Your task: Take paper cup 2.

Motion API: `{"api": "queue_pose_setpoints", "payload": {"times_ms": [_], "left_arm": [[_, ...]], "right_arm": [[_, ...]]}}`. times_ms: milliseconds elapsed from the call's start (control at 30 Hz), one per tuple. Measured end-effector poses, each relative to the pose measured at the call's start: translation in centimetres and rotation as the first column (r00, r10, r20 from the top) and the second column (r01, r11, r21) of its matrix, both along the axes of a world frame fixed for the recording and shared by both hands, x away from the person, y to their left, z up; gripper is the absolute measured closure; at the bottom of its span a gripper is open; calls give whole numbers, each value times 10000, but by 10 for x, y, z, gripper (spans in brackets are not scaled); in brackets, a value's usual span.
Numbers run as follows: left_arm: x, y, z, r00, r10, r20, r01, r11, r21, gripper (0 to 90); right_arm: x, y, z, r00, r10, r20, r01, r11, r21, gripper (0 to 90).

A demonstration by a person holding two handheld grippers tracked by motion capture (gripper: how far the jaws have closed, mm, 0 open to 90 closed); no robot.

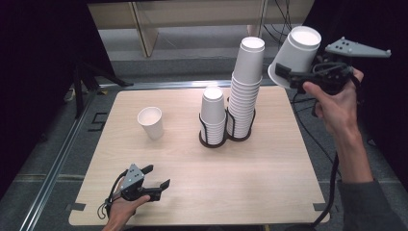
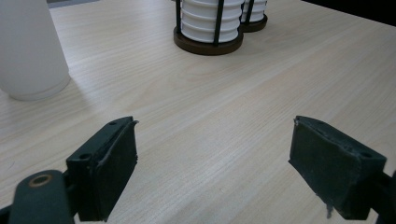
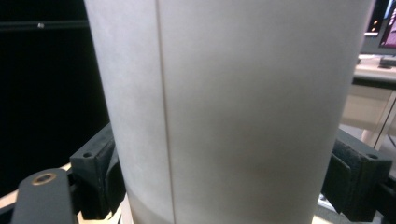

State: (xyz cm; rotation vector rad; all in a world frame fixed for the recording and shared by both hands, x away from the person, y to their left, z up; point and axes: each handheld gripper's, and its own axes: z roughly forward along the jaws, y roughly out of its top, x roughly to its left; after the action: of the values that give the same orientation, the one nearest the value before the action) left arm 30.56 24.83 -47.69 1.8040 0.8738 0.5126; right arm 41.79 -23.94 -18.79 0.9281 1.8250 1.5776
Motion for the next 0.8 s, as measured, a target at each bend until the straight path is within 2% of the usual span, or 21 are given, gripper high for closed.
{"api": "queue_pose_setpoints", "payload": {"times_ms": [33,167,200,233,300,367,400,433,500,533,567,600,633,667,700,733,767,800], "left_arm": [[0,0,0,10000,-14,18,14,10000,9,144],[0,0,0,10000,8,-27,-8,10000,30,144],[0,-1,0,10000,2,21,-2,10000,-72,144],[0,-1,0,10000,5,10,-5,10000,-67,144],[0,0,0,10000,2,28,-2,10000,11,144],[1,0,0,10000,15,9,-15,10000,56,144],[2,1,0,10000,-34,70,33,9998,171,144],[3,2,0,9999,-76,134,73,9996,281,144],[3,2,-1,10000,41,24,-41,9999,127,144],[4,2,-1,9999,31,151,-33,9999,126,144],[4,2,-1,9999,44,115,-46,9999,157,144],[5,3,0,9997,7,241,-11,9998,176,144],[5,3,0,9999,83,139,-84,9999,61,144],[5,3,0,9997,38,252,-41,9999,107,144],[3,2,1,9997,217,77,-217,9998,53,144],[5,3,1,9996,-1,274,-2,9999,111,144],[3,2,1,9999,142,12,-142,9999,-5,144],[5,2,0,9995,-15,319,14,10000,40,144]], "right_arm": [[-3,-1,-5,9999,29,-137,-29,10000,-3,153],[-14,-2,-25,9998,78,-164,-80,9999,-117,153],[-15,-2,-29,9998,119,-171,-121,9998,-133,153],[-19,-1,-34,9993,176,-319,-176,9998,-13,153],[-24,0,-44,9994,291,-167,-290,9996,13,153],[-30,4,-55,9984,385,-423,-382,9992,81,153],[-32,6,-61,9988,432,-225,-431,9991,50,153],[-35,9,-66,9979,546,-344,-544,9985,58,153],[-39,15,-78,9971,726,-219,-726,9974,1,153],[-43,20,-84,9951,832,-538,-826,9965,133,153],[-44,24,-90,9945,919,-501,-915,9958,96,153],[-45,28,-95,9943,993,-384,-993,9951,18,153],[-46,33,-101,9924,1179,-350,-1177,9930,89,153],[-46,39,-107,9909,1288,-386,-1283,9916,156,153],[-48,46,-112,9869,1458,-686,-1442,9891,284,153],[-47,51,-118,9868,1528,-543,-1522,9882,154,153],[-48,58,-123,9817,1727,-809,-1703,9848,356,153],[-47,63,-127,9813,1736,-829,-1736,9848,73,153]]}}
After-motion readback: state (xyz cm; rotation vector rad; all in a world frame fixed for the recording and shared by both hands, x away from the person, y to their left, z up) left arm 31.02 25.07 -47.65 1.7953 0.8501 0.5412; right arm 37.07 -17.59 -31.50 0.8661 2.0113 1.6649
